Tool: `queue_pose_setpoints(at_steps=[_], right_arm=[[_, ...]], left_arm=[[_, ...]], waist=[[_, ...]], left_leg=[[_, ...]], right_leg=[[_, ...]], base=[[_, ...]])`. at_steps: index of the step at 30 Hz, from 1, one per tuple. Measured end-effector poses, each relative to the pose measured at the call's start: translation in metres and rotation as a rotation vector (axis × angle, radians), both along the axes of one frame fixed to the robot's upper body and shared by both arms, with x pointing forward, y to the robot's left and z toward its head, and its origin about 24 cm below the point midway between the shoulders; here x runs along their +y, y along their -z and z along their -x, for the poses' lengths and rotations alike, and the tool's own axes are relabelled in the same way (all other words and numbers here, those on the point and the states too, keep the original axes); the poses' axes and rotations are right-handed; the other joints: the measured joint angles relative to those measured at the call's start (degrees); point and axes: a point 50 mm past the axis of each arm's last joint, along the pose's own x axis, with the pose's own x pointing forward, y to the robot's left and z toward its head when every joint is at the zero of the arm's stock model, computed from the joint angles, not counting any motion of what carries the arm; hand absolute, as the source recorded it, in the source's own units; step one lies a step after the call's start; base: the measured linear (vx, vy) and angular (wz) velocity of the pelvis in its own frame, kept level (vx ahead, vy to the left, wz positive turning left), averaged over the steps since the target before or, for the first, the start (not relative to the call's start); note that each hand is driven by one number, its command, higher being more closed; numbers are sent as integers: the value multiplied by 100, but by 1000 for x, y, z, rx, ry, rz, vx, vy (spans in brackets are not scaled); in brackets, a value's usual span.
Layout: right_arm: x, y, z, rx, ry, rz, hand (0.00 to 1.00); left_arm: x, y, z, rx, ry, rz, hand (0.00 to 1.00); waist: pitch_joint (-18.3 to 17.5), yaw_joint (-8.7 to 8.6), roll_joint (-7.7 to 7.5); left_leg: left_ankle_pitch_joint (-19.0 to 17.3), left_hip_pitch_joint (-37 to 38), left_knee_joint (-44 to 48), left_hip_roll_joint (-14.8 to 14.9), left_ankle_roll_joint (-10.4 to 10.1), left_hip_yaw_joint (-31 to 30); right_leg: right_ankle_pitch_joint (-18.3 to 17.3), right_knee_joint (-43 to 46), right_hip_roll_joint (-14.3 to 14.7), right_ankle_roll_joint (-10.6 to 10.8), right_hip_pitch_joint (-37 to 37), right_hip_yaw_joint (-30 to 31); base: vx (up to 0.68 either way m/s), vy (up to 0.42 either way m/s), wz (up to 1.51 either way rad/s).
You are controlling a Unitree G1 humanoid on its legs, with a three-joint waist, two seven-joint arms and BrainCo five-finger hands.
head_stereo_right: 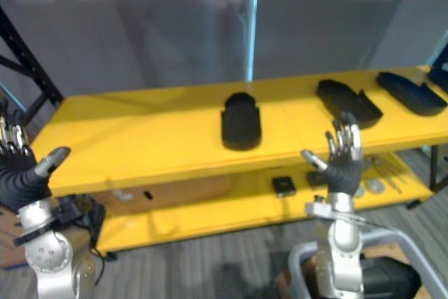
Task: Walk over and take plastic housings, then place them on the shelf
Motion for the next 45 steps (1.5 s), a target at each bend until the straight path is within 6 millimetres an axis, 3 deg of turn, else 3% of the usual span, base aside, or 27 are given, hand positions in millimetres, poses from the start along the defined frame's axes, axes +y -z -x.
queue_pose_setpoints(at_steps=[5,9,14,17,20,24,26,30,36,41,45], right_arm=[[1,7,-1,21,-16,-27,0],[-1,20,-3,50,-69,-102,0],[-3,24,-4,19,-151,-167,0],[-2,23,-10,10,-179,-148,0],[2,16,-17,-12,-207,-115,0],[1,16,-20,16,-230,-22,0],[-2,17,-21,69,-257,72,0],[-2,17,-23,107,-288,161,0],[19,34,-26,191,-407,182,0],[49,60,-25,287,-547,187,0],[70,59,-30,275,-646,203,0]], left_arm=[[2,7,0,24,-23,32,0],[17,38,0,127,-158,170,0],[69,99,39,355,-583,360,0],[86,121,63,424,-753,423,0],[91,137,72,492,-801,451,0],[88,163,71,642,-730,451,0],[79,191,70,819,-610,445,0],[59,227,75,1042,-422,470,0],[27,281,95,1426,-124,486,0],[13,303,116,1561,-102,583,0],[10,307,122,1601,-103,591,0]], waist=[[88,10,-52],[259,57,-35],[379,163,53],[427,342,-34],[427,441,-67],[405,447,-101],[393,429,-120],[373,356,-152],[374,297,-139],[434,308,-46],[495,314,52]], left_leg=[[12,-4,3,-3,9,-39],[34,-24,1,-20,20,-119],[75,-135,0,-21,27,-299],[80,-160,0,9,25,-331],[82,-212,-1,-4,27,-383],[85,-214,-2,-21,32,-397],[91,-214,-2,-21,38,-392],[106,-210,-2,-15,32,-360],[120,-166,-2,62,19,-182],[74,-119,-1,86,-20,-130],[63,-120,1,100,-32,-118]], right_leg=[[1,27,-3,-1,8,-19],[-3,51,-23,-5,25,-74],[-22,46,-25,-30,35,-280],[-29,41,-7,-40,40,-318],[-30,46,-30,-43,27,-354],[-30,62,-46,-44,29,-360],[-29,73,-44,-44,25,-356],[-34,105,-28,-51,0,-337],[-62,97,19,-97,-86,-159],[-58,28,39,-90,-72,-82],[-45,19,61,-77,-61,-53]], base=[[0,0,2],[-1,2,9],[16,8,17],[31,-6,11],[32,11,10],[19,23,2],[0,0,0],[2,13,-4],[-9,7,-15],[0,8,-6],[31,6,-2]])
